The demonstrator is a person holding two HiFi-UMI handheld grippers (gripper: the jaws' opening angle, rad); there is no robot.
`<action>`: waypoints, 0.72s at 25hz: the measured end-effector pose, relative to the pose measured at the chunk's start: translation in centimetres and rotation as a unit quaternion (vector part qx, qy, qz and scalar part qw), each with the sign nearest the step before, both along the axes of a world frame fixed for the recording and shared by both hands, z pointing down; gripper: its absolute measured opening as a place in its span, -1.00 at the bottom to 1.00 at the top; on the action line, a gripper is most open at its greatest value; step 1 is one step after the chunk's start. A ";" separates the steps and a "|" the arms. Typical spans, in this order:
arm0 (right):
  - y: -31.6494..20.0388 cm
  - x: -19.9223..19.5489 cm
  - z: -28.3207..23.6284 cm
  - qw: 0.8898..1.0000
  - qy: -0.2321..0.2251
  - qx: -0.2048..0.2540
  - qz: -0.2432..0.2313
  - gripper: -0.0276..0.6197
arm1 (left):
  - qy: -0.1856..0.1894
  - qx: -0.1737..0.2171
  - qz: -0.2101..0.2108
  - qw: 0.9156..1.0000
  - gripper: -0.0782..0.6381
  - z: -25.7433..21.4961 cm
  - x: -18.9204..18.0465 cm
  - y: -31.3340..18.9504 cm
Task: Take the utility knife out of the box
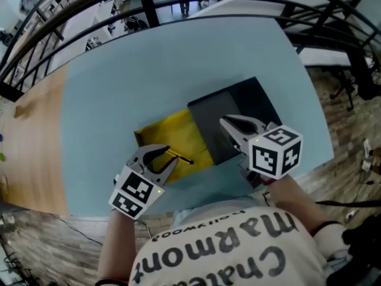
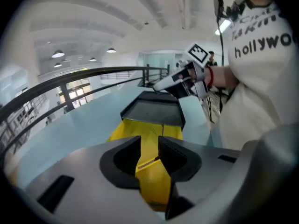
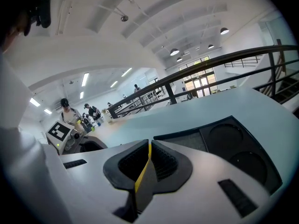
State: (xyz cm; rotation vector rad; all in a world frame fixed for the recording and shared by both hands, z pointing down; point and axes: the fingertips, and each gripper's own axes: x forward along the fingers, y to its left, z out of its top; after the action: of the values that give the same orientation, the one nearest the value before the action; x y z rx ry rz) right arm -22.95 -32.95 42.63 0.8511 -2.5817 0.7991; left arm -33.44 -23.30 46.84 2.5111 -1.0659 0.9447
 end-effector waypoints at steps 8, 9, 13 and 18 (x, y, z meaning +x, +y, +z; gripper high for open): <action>-1.0 2.0 2.1 1.000 0.008 -0.019 0.019 -0.78 | -0.203 -0.045 0.197 0.958 -0.46 6.4 0.4 0.4; -1.1 2.1 2.2 1.000 0.008 -0.020 0.020 -0.78 | -0.215 -0.050 0.216 0.951 -0.46 6.8 0.4 0.5; -1.6 2.4 2.3 0.999 0.006 -0.025 0.023 -0.78 | -0.245 -0.077 0.273 0.927 -0.46 8.2 0.8 0.6; -1.8 2.6 2.6 0.999 0.005 -0.033 0.026 -0.78 | -0.269 -0.103 0.316 0.904 -0.51 9.5 1.0 0.7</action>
State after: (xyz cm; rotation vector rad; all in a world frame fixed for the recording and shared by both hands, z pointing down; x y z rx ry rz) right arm -20.38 -34.73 45.24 0.9035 -2.5203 0.8870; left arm -32.44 -22.60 56.30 2.4945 -0.1852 1.8917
